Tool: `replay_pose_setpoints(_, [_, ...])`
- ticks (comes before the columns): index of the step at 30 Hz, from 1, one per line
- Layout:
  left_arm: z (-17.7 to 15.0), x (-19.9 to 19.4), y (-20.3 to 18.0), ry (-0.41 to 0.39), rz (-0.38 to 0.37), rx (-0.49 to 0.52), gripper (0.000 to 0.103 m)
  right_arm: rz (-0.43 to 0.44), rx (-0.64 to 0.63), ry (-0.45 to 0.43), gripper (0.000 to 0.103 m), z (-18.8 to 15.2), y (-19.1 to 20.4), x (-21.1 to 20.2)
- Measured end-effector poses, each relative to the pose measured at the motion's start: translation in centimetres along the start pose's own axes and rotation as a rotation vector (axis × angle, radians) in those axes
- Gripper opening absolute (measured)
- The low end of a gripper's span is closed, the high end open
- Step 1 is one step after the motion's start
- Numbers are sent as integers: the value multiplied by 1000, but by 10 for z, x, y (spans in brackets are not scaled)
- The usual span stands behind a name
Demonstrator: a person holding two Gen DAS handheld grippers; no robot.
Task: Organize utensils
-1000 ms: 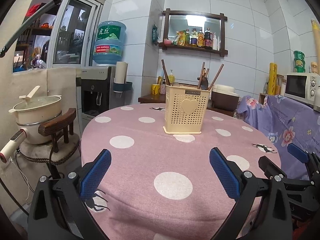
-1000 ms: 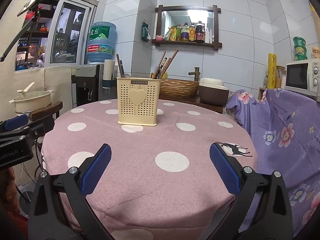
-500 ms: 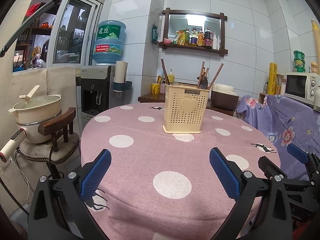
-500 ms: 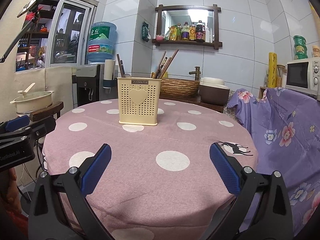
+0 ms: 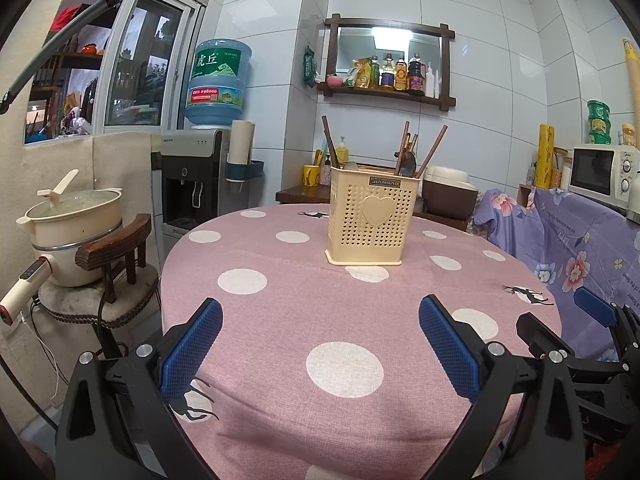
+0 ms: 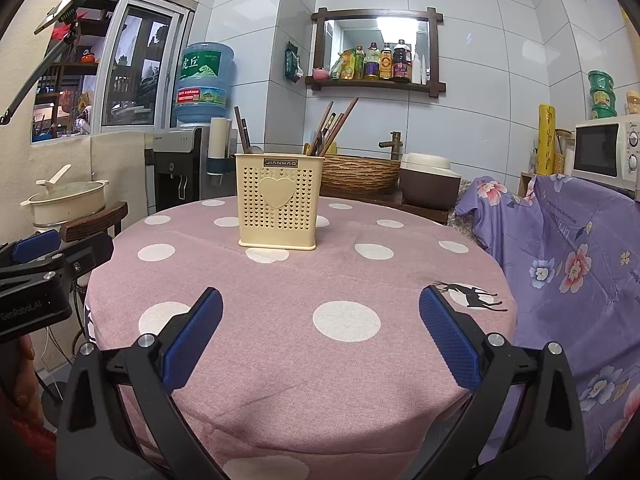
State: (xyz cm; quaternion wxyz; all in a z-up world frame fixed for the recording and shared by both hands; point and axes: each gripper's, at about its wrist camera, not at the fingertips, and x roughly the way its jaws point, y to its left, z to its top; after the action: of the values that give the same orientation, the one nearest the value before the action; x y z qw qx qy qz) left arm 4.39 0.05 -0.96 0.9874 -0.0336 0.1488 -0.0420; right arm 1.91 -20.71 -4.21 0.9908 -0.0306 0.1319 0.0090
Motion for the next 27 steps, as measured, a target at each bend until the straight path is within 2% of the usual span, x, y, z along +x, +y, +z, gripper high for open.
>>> replay_pose_setpoints(27, [-3,3,2,18,7,-1,98,0,1,2,97,0,-1,0])
